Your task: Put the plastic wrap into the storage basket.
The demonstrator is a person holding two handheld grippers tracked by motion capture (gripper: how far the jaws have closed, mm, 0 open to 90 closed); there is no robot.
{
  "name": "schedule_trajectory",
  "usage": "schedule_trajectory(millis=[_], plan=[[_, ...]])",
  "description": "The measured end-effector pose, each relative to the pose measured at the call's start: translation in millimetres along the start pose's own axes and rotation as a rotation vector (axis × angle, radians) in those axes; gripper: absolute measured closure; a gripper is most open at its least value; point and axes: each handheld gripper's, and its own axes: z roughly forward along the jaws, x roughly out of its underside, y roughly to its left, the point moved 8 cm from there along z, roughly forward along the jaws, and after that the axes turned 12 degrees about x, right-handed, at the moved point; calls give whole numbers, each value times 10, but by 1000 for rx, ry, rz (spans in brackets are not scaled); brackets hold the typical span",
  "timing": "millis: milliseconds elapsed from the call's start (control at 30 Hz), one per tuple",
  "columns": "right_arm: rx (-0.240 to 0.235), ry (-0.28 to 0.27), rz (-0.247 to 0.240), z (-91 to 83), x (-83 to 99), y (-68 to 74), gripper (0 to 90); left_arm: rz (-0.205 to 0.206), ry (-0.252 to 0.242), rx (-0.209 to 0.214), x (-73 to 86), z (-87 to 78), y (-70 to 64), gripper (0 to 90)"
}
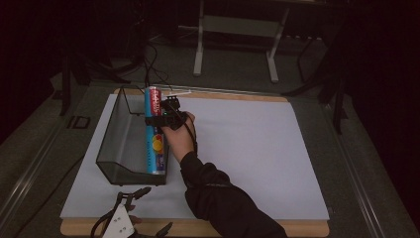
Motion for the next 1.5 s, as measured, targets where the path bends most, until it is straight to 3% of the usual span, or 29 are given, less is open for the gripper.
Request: schedule_trajectory(millis=[133, 500, 733, 1167, 1300, 1500], plan=[[-10, -26, -46, -151, -11, -59, 136, -2, 3, -2, 4, 8, 6, 5], [-22, -69, -107, -487, 112, -387, 136, 1, 16, -3, 19, 36, 6, 5], [-40, -75, -114, -659, 296, -606, 136, 3, 21, -6, 23, 44, 7, 5], [-61, -100, -176, -911, 642, -827, 134, 3, 26, -7, 29, 55, 9, 5], [-82, -111, -218, -1058, 845, -937, 132, 0, 26, -6, 30, 63, 8, 5], [-68, -113, -223, -1150, 1054, -1109, 125, 0, 29, -6, 31, 71, 9, 5]])
